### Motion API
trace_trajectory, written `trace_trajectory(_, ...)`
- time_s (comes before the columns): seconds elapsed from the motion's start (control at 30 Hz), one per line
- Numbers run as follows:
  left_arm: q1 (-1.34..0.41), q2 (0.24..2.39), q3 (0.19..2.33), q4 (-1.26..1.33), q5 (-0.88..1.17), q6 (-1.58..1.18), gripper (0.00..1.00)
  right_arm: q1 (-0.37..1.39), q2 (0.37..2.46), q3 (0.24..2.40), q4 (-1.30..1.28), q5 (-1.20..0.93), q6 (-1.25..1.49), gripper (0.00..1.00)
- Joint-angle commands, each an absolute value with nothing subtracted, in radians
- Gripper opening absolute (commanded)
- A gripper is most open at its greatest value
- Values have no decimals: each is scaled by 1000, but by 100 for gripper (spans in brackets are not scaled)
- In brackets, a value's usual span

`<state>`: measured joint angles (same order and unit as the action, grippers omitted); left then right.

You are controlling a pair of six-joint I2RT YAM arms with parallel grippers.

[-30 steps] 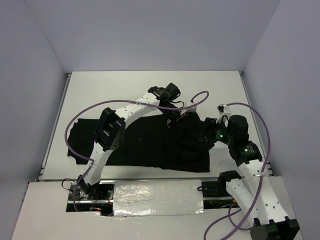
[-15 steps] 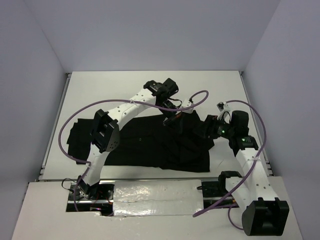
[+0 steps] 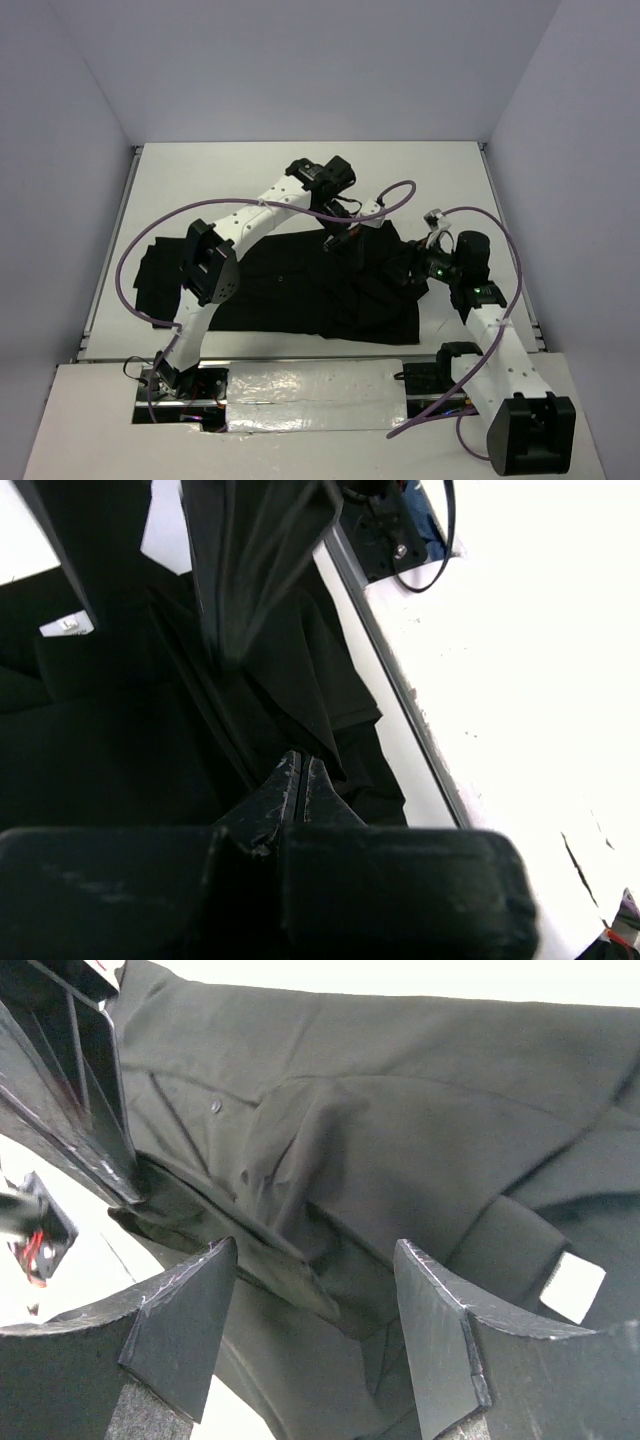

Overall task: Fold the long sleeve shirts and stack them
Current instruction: Fold the shirt

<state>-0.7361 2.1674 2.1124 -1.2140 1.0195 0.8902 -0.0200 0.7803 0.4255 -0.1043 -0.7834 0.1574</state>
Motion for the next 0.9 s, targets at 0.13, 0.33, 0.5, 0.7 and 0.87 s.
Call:
trace_trajectory(0.13,-739,2089,2163,-1249,1103,943,0,61,874,483,46,-847,103,51)
trace_trajectory(0.33,-738,2062,2184,-1169,1045,793,0,78,842,595,-77,-848,68,9)
trace_trajectory(0.5,-736,2010,2163,-1092,1005,663,0,78,716,618,-81,-845,69,1)
trace_trajectory(0.7,-735,1964,2172,-1123,991,696,0,83,666,681,-248,-784,6,0)
trace_trajectory(0.87,-736,1931,2151,-1085,1009,614,0,84,661,719,-262,-778,-35,0)
